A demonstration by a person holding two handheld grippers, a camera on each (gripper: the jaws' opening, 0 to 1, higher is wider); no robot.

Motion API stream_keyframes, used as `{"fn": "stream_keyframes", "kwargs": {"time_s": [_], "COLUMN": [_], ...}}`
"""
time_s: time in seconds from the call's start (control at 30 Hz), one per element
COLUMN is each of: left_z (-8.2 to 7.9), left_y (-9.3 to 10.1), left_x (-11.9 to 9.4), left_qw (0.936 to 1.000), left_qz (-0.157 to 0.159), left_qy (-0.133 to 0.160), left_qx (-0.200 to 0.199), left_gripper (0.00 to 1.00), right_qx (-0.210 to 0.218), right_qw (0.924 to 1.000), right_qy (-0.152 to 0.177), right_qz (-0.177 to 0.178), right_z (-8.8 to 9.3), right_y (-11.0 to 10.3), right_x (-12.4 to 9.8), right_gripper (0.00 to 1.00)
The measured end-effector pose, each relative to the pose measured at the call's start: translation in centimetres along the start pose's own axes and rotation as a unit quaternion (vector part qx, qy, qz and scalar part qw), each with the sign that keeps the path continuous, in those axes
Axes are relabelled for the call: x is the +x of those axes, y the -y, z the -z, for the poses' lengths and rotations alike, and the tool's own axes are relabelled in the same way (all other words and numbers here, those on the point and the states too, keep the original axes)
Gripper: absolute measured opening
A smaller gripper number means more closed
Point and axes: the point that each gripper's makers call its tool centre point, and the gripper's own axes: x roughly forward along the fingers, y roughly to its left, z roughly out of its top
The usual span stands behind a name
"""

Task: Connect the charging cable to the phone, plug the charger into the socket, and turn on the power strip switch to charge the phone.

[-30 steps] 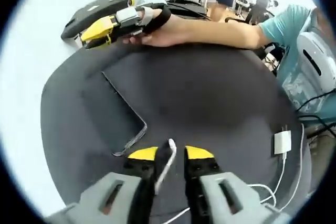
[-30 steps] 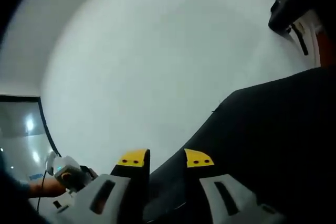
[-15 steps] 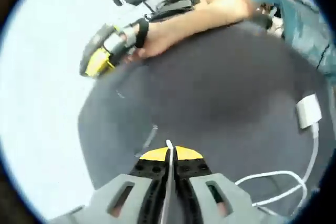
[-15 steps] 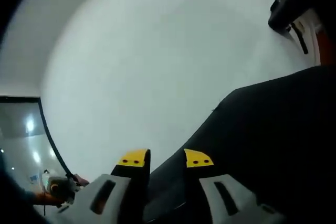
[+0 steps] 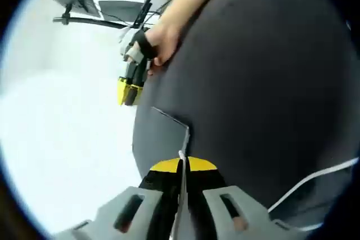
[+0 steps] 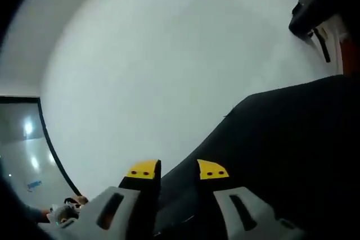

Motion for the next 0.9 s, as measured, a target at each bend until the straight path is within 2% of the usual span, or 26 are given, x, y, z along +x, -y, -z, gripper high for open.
{"fn": "stream_keyframes", "kwargs": {"time_s": [0.1,0.23,0.3,0.33,0.4,0.47,0.5,0.53,0.57,0.63,0.7,0.8,0.87,0.9], "left_z": [0.3,-0.2,0.6,0.6,0.6,0.5,0.4,0.2,0.1,0.8,1.1,1.1,1.1,1.2], "left_y": [0.2,1.1,0.6,0.7,0.9,1.2,1.2,1.2,1.4,1.3,1.0,1.3,1.2,1.2], "left_x": [0.2,0.4,0.9,1.1,1.3,1.6,1.7,1.6,1.6,1.5,1.5,1.5,1.5,1.5], "left_qw": [1.0,0.9992,0.9984,0.9978,0.9973,0.996,0.9935,0.9914,0.9925,0.991,0.9845,0.9873,0.9836,0.9837], "left_qz": [0.002,-0.006,-0.012,-0.014,-0.019,-0.022,-0.028,-0.035,-0.036,-0.045,-0.061,-0.059,-0.071,-0.07], "left_qy": [-0.001,0.004,0.005,0.006,0.008,0.007,0.007,0.006,0.01,0.011,0.001,0.009,0.013,0.014], "left_qx": [0.009,0.04,0.056,0.065,0.071,0.086,0.11,0.126,0.116,0.126,0.164,0.147,0.165,0.165], "left_gripper": [0.0,0.0,0.0,0.0,0.0,0.0,0.0,0.0,0.0,0.0,0.0,0.0,0.0,0.0], "right_qx": [0.003,-0.025,-0.034,-0.05,-0.058,-0.065,-0.068,-0.069,-0.068,-0.065,-0.058,-0.052,-0.05,-0.051], "right_qw": [1.0,0.9996,0.9993,0.9984,0.9978,0.9973,0.997,0.9969,0.9969,0.9971,0.9976,0.998,0.9981,0.998], "right_qy": [0.001,0.0,-0.004,-0.012,-0.015,-0.017,-0.017,-0.017,-0.016,-0.015,-0.013,-0.01,-0.009,-0.008], "right_qz": [0.001,0.012,0.017,0.025,0.028,0.031,0.033,0.034,0.035,0.036,0.035,0.035,0.035,0.035], "right_z": [-0.1,0.0,0.3,1.0,0.9,0.8,0.8,0.8,0.8,0.8,0.7,0.8,0.8,0.8], "right_y": [0.0,0.2,0.3,0.1,0.3,0.6,0.7,0.7,0.8,1.0,1.2,1.1,1.1,1.1], "right_x": [0.1,0.5,0.7,0.4,0.3,0.2,0.3,0.3,0.5,0.8,1.0,1.2,1.3,1.4], "right_gripper": [0.24,0.28,0.28,0.29,0.29,0.28,0.28,0.28,0.28,0.28,0.28,0.27,0.27,0.27]}}
